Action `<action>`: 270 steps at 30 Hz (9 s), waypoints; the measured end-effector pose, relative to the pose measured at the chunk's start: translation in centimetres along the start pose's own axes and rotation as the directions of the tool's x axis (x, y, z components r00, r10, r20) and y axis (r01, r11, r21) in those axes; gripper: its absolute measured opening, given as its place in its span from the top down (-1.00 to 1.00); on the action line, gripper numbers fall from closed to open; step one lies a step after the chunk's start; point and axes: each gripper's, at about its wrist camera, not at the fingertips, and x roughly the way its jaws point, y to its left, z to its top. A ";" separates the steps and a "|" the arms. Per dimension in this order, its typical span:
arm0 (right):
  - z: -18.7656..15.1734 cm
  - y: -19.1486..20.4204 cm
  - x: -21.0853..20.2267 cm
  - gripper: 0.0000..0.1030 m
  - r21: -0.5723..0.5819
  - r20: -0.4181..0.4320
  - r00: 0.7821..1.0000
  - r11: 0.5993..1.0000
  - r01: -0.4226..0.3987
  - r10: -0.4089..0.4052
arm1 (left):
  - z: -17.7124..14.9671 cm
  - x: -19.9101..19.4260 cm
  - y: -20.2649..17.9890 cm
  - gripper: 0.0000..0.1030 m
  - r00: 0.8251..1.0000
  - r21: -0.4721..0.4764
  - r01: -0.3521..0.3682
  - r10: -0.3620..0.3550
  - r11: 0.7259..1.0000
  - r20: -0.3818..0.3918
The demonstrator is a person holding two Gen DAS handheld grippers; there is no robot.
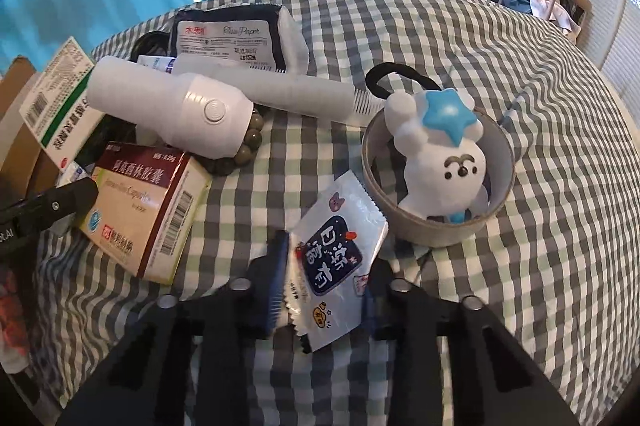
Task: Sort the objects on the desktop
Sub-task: 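Grasp the tissue pack with the left gripper while the right gripper grasps the snack packet, then carry the tissue pack and snack packet to the cardboard box and release both, then move both grippers back over the bedspread toward the tape roll, then grasp the tape roll rim with the right gripper while the left gripper grasps the green-white medicine box, then carry the tape roll and medicine box to the cardboard box and release both, then reach the right gripper to the white plush toy and grasp it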
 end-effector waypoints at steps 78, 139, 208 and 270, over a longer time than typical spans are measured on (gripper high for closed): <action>10.3 34.4 -10.3 -0.14 -0.366 0.046 0.908 0.852 -0.373 0.417 | 4.2 -17.3 20.4 -0.80 0.962 -0.188 -0.220 0.245 0.957 0.122; 2.6 -6.4 -5.7 -0.63 0.180 0.145 0.989 0.984 -0.009 -0.017 | 6.1 -5.8 -5.5 -1.00 0.947 -0.540 -0.217 0.309 0.813 0.084; 3.5 21.9 -25.1 -0.59 -0.278 0.287 0.875 0.908 -0.314 0.391 | 2.1 -32.5 5.9 -0.77 0.894 -0.128 -0.240 0.271 0.962 0.356; 3.1 8.1 -27.3 -1.00 -0.089 0.417 0.896 0.988 -0.125 0.151 | -1.7 -26.7 -4.5 -1.00 0.939 -0.084 -0.225 0.239 0.971 0.248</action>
